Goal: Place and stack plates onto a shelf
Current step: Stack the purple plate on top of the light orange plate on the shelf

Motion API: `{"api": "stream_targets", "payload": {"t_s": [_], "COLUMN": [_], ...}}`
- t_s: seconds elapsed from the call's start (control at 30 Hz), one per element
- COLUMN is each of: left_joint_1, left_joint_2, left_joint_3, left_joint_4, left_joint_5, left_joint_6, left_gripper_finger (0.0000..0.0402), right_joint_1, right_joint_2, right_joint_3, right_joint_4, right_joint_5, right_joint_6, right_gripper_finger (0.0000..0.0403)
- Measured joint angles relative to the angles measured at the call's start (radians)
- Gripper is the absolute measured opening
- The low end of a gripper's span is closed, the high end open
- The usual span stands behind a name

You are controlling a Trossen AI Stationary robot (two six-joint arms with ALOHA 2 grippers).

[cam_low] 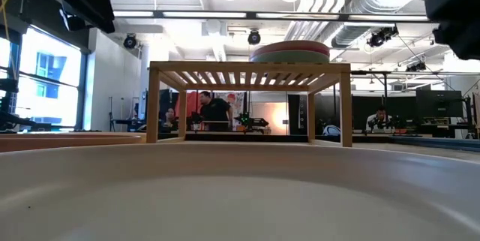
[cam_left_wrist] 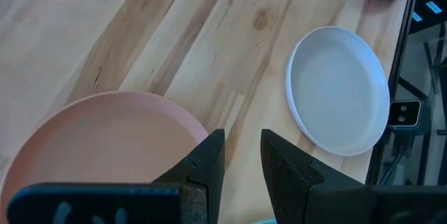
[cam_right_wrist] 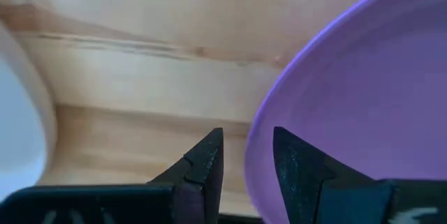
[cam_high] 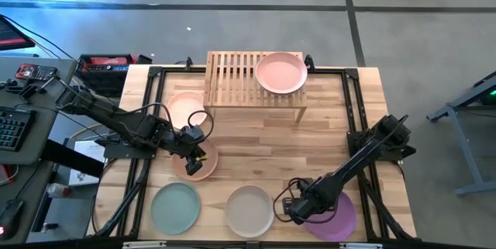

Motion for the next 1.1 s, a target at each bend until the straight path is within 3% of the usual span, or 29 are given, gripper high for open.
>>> {"api": "stream_targets", "payload": {"t_s": [0.4, 0.8, 1.1], "left_joint_1": [0.000, 0.000, 0.000], "left_joint_2": [0.000, 0.000, 0.000], "left_joint_3": [0.000, 0.000, 0.000], "left_joint_4": [0.000, 0.000, 0.000], "left_joint_5": [0.000, -0.003, -0.018], "left_joint_6": [0.018, 0.019, 0.019], "left_gripper_finger": [0.0081, 0.0081, 0.0081], "right_joint_1": [0.000, 0.000, -0.010], "right_joint_2": [0.045, 0.047, 0.050], "right_joint_3": [0.000, 0.002, 0.108], "right_joint_4": [-0.014, -0.005, -0.141], "right_joint_5": [-0.003, -0.036, -0.032], "right_joint_6": [-0.004, -0.060, -0.186], "right_gripper_finger": [0.0101, 0.0010, 0.0001]}}
